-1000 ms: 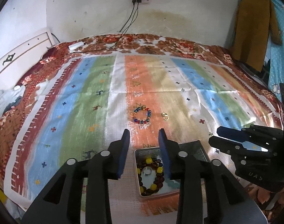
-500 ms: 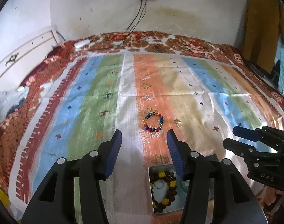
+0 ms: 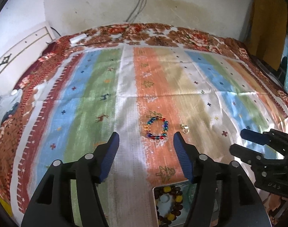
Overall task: Organize jewelry
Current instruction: 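Move both open tools toward the multicolour bracelet and gold ring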
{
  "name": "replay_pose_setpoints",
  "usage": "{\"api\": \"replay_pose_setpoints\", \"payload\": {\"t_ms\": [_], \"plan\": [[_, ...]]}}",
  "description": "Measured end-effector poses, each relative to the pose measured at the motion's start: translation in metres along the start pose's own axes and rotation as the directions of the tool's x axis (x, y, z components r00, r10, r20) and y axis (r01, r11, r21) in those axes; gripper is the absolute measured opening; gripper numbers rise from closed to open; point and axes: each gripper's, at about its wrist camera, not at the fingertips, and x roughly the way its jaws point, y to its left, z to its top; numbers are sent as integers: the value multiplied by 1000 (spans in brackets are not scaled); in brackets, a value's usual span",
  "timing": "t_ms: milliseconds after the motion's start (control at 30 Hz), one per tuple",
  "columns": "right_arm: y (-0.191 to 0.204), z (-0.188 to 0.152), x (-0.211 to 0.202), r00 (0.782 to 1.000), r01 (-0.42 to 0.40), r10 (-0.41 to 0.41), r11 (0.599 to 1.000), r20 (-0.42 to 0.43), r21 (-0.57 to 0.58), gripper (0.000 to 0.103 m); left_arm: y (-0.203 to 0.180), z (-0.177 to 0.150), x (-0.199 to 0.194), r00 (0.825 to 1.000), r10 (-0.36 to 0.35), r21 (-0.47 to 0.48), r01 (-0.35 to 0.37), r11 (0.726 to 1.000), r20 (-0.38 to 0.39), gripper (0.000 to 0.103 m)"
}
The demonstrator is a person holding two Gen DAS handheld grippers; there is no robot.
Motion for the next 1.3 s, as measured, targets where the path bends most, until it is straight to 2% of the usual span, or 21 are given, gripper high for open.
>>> {"api": "replay_pose_setpoints", "payload": {"t_ms": [400, 767, 900, 1300], "plan": [[-7, 17, 21, 999, 16, -16, 1000, -40, -3, 50, 8, 17, 38, 990, -87, -49, 82, 995, -111, 65], [-19, 35, 46, 997, 25, -23, 1000, -71, 17, 50, 8, 30, 67, 982, -87, -30, 83, 996, -170, 65], [-20, 38, 53, 996, 22, -21, 1000, -83, 14, 50, 14, 33, 82, 961, -160, -92, 143, 986, -226, 65], [-22, 44, 80, 990, 15, -13, 1000, -142, 10, 50, 14, 39, 112, 957, -112, -55, 101, 993, -269, 65]]}}
